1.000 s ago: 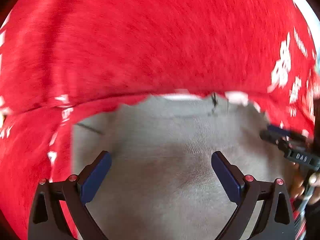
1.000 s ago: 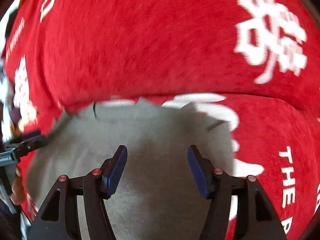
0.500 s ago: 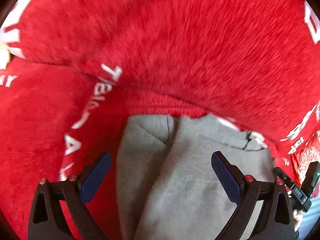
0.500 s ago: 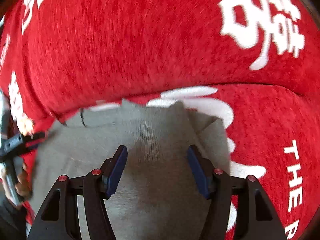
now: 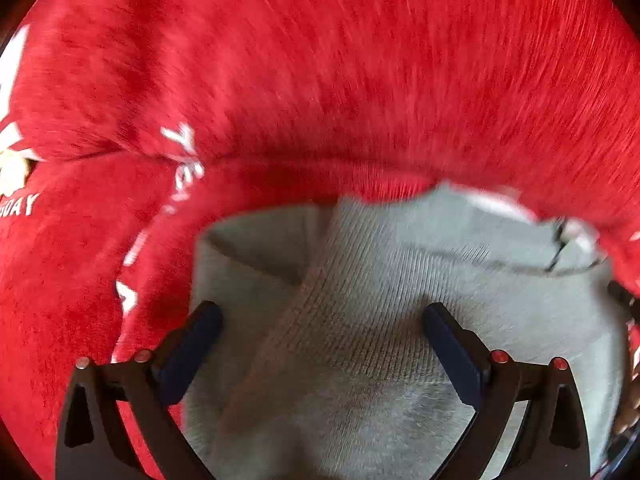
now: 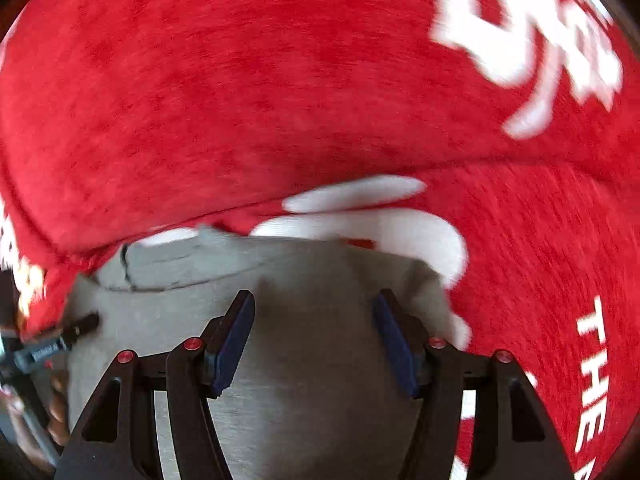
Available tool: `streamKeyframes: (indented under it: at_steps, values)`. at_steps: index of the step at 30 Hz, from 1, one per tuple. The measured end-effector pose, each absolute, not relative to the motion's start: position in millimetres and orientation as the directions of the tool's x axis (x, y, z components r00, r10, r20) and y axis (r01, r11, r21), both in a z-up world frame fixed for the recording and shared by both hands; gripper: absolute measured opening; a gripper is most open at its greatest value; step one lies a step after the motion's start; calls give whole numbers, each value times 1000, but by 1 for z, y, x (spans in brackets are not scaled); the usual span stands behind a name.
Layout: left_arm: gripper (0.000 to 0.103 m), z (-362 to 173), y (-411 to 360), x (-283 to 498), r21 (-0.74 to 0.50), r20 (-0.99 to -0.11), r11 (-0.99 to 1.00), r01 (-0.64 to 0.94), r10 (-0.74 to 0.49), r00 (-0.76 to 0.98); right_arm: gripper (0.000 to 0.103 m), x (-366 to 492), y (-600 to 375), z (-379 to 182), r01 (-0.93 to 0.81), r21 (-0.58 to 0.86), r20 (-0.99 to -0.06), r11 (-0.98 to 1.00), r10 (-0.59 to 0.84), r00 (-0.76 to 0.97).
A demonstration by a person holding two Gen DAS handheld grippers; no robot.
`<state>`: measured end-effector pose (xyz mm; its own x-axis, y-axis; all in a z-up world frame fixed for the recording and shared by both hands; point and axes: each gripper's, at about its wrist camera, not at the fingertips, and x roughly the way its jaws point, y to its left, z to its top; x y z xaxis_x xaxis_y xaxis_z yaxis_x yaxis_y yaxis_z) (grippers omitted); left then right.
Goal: Fold small clothes
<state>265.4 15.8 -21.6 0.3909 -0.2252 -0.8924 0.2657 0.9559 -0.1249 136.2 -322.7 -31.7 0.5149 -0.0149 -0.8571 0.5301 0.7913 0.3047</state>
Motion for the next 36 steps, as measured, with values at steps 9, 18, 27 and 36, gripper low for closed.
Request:
streamKeyframes:
  at_steps: [9,18,27,36]
  values:
    - [101,21,17,152,-163,-819,893,419,-359,447,67,71,-202,11,198,143,-807,970,-1,591]
    - [101,-6,65,114,-107,-828,910,401,-305,471,66,6,-207,-6,254,86,-816,963,-78,573]
    - [101,-17,139,91,-268,-815,941,205,-335,473,74,-20,-167,4,257,49,-796,965,-117,594]
    - [101,-36,157,91,-402,-796,898,177,-439,417,74,-51,-174,-2,361,63,-813,930,-162,560]
